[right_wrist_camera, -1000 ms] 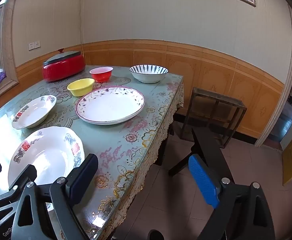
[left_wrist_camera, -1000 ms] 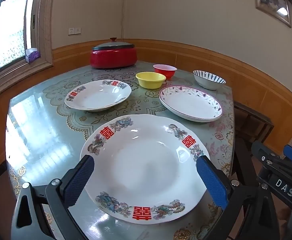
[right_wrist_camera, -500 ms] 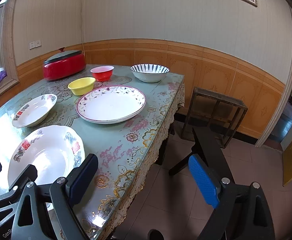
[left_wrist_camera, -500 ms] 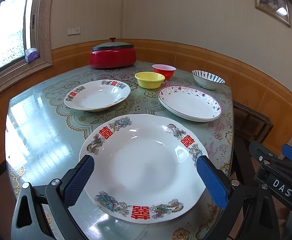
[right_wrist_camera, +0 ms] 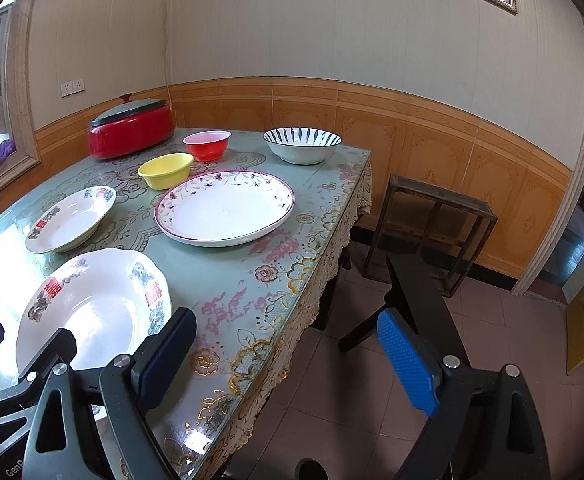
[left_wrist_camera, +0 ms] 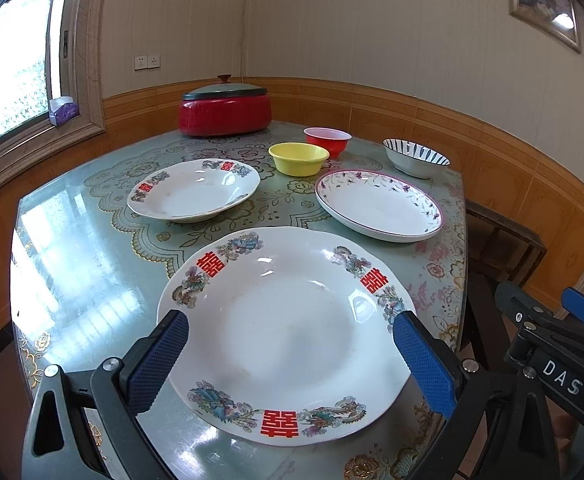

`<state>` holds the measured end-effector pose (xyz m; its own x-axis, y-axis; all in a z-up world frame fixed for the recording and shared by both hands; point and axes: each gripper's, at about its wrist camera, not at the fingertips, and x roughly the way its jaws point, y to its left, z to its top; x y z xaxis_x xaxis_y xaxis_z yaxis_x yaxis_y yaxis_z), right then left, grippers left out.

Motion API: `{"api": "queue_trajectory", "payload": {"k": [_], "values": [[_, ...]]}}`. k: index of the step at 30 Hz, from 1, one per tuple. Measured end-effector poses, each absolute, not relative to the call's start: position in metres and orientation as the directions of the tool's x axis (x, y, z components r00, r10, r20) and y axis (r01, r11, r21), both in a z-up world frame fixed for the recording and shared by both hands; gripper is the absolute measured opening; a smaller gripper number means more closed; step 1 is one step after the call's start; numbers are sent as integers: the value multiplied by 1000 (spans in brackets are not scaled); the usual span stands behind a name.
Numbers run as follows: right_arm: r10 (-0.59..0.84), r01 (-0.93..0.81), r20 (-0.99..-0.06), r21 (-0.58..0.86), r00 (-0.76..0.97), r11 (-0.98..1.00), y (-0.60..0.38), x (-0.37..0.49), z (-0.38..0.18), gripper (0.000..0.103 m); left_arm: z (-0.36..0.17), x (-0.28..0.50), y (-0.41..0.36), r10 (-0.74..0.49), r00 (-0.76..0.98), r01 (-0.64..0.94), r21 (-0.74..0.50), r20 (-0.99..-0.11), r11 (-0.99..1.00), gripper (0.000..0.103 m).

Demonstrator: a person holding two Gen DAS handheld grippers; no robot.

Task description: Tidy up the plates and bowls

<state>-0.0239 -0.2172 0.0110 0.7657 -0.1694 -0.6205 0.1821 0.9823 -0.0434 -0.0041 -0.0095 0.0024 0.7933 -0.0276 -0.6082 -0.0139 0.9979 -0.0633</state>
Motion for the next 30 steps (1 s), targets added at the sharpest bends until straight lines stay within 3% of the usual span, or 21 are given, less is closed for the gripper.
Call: {"api": "queue_trajectory", "payload": {"k": [30], "values": [[-164,185,-627,-32,761,982,-223,-24,8,93,4,-5,-16,-35,788,-2,-59,-614,998,103]]}}
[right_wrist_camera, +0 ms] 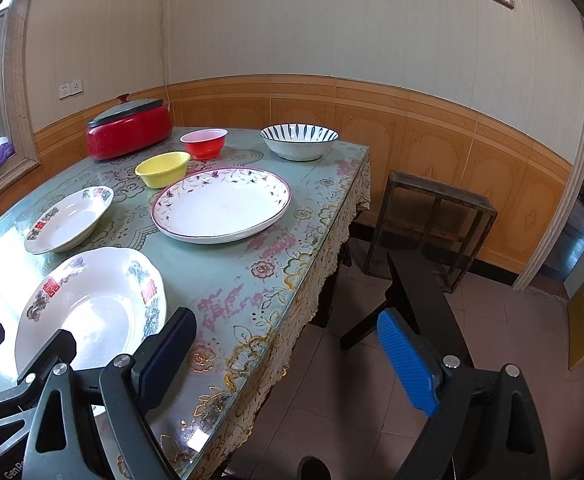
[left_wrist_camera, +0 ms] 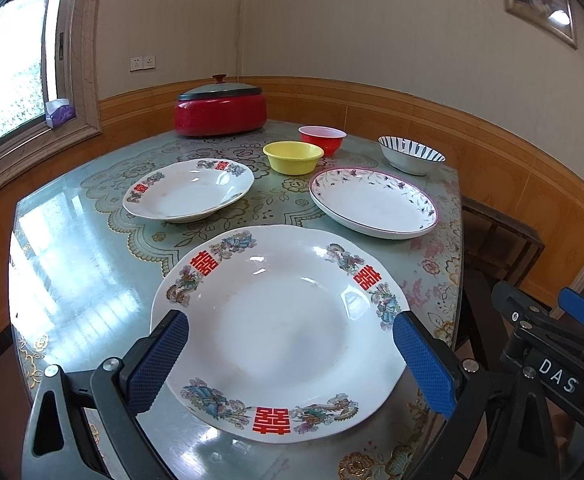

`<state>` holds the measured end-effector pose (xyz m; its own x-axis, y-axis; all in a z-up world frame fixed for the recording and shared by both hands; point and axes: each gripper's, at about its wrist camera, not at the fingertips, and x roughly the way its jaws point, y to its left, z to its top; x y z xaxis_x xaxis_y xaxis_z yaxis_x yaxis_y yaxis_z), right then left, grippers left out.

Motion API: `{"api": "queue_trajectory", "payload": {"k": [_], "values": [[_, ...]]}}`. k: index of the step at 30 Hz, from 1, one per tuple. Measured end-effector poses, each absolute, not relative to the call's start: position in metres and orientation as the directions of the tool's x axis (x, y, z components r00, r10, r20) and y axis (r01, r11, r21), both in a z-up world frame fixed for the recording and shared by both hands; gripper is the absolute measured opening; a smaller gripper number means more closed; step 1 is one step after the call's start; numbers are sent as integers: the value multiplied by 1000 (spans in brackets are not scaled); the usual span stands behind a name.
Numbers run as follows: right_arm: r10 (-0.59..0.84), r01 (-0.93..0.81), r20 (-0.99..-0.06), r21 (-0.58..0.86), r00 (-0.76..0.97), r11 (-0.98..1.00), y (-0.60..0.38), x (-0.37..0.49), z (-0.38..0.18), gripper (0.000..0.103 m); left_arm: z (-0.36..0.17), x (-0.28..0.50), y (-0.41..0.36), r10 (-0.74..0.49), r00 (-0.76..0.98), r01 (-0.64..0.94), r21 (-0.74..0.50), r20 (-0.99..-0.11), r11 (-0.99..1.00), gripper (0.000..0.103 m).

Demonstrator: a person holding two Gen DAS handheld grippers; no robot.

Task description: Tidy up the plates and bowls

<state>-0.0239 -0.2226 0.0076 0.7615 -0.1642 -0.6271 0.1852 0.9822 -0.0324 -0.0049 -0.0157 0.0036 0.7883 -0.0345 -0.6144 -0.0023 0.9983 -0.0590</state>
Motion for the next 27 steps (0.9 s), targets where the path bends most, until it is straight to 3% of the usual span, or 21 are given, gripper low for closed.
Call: {"api": "queue_trajectory", "payload": {"k": [22,27], "values": [[-145,167,-642,-26,753,986,-228,-17,4,93,4,-2,-18,-34,783,-5,-60,-621,998,103],[-55,103,-667,33,743,994,-248,-4,1,93,10,4,-17,-183,769,82,-191,-612,978,103]]}}
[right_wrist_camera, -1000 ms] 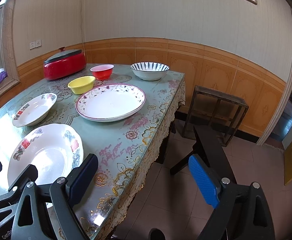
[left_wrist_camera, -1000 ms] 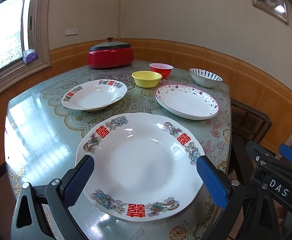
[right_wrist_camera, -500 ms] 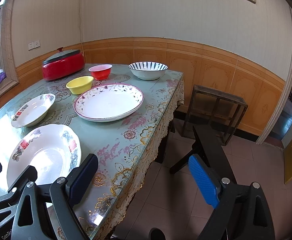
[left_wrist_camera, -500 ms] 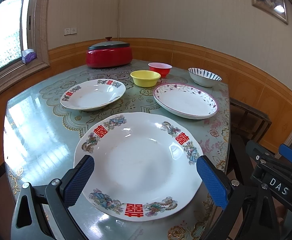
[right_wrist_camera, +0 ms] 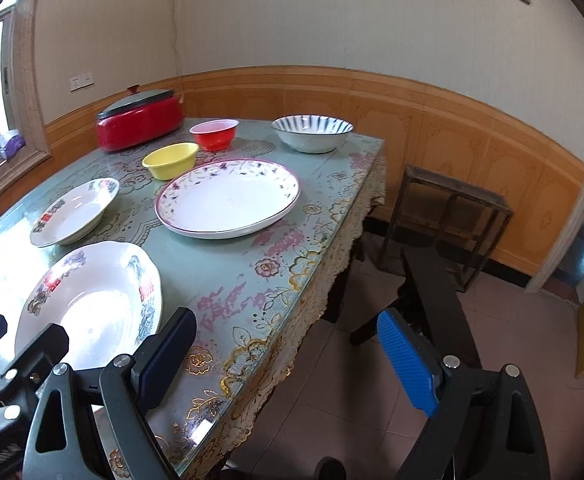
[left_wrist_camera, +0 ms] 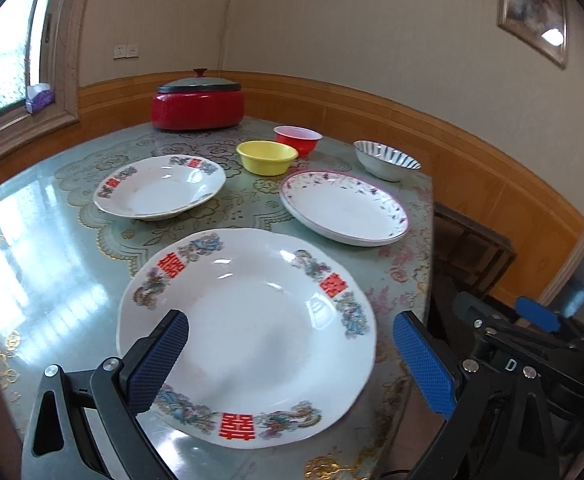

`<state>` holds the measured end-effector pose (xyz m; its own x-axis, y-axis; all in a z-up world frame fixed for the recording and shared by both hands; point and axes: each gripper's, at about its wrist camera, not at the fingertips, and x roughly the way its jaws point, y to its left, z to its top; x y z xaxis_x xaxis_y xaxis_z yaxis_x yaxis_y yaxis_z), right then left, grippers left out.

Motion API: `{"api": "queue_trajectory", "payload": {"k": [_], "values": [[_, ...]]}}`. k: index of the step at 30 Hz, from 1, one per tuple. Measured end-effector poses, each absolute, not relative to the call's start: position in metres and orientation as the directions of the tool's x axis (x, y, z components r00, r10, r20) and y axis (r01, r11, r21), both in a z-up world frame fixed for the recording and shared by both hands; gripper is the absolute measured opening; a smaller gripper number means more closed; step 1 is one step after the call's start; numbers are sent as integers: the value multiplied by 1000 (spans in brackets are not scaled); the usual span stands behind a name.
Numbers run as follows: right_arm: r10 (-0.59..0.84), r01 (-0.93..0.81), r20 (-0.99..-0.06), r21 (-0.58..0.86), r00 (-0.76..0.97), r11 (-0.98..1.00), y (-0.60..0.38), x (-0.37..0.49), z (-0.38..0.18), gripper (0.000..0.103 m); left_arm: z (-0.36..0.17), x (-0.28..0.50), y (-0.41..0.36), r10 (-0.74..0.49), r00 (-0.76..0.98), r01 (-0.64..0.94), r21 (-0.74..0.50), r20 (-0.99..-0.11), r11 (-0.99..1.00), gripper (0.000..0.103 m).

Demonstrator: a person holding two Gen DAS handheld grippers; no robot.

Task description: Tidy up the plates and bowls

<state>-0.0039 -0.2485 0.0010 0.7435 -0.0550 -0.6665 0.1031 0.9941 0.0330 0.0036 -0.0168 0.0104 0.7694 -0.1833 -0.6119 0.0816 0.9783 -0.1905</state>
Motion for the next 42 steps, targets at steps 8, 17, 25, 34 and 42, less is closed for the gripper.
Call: {"api": "queue_trajectory", "payload": {"k": [8,17,25,34,42], "values": [[83,45,-690,165,719,985,-321,30,-2,93,32,46,-75,-242,723,158,-187,-647,970,103],[264,-107,-700,260,663,960,-398,89,-1,93,33,117,-119,-173,718,23,-226,-674,974,103],[448,-355,-678,284,582,891,-411,140,15,93,18,154,-147,-39,682,-107,-153,-730,982,103],[580,-516,-676,331,455,790,-372,216,20,88,1,182,-136,44,653,-196,-113,-756,974,103],[536,-575,-754,260,380,775,-324,286,-1,60,-10,212,-118,39,645,-210,-129,-763,969,96]]}}
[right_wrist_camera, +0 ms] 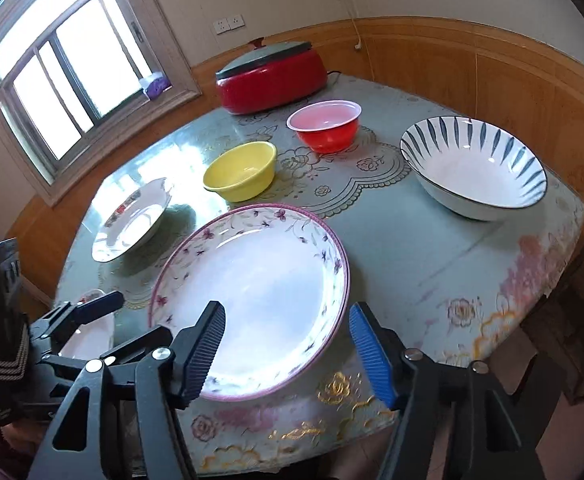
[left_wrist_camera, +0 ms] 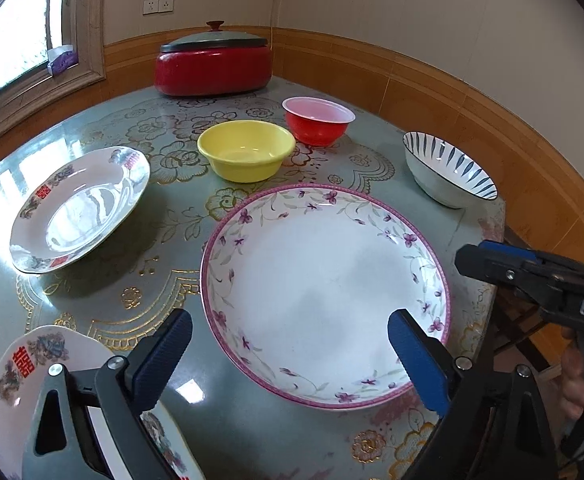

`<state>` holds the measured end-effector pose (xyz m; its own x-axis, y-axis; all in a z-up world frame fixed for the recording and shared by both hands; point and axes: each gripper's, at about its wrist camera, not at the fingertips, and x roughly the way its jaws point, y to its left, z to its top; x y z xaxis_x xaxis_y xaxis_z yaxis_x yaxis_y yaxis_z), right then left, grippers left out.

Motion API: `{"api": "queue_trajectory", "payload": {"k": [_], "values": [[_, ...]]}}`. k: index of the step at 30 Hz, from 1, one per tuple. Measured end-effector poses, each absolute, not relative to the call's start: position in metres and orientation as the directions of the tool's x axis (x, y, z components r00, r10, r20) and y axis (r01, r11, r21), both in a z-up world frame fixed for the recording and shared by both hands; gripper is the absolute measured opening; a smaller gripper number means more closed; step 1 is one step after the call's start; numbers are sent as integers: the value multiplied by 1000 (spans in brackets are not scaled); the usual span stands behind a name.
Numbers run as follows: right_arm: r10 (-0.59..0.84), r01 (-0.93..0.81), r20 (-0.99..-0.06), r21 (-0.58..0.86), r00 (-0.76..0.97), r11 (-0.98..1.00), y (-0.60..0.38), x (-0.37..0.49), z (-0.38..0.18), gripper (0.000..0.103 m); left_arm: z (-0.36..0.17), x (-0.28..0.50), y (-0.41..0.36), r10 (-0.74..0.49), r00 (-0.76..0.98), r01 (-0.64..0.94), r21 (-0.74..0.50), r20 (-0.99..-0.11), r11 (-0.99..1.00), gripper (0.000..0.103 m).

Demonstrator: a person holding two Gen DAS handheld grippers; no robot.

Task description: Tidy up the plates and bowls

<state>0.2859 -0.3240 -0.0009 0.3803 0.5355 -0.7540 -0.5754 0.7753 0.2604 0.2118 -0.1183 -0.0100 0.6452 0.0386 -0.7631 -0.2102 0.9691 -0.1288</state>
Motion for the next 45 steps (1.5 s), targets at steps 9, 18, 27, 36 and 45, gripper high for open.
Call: {"api": "queue_trajectory", "payload": {"k": [9,18,27,36,45], "values": [[480,-653,-824,189,302,734,-295,351,-30,44,-24,228,-102,92,602,-281,-103,-793,954,87],[484,-827,-864,169,137,536,-267,379,-49,21,-40,232,-106,177,563,-437,-110,-807,893,67],[522,-907,-852,190,38,376,-271,388,-51,18,-50,211,-125,269,509,-571,-87,-817,816,37],[533,-943,-845,205,-36,261,-274,387,-51,19,-54,186,-152,310,510,-660,-135,-802,739,26],[561,-967,-827,176,-44,182,-236,372,-54,19,-51,159,-166,368,476,-758,-161,-799,632,28]]}}
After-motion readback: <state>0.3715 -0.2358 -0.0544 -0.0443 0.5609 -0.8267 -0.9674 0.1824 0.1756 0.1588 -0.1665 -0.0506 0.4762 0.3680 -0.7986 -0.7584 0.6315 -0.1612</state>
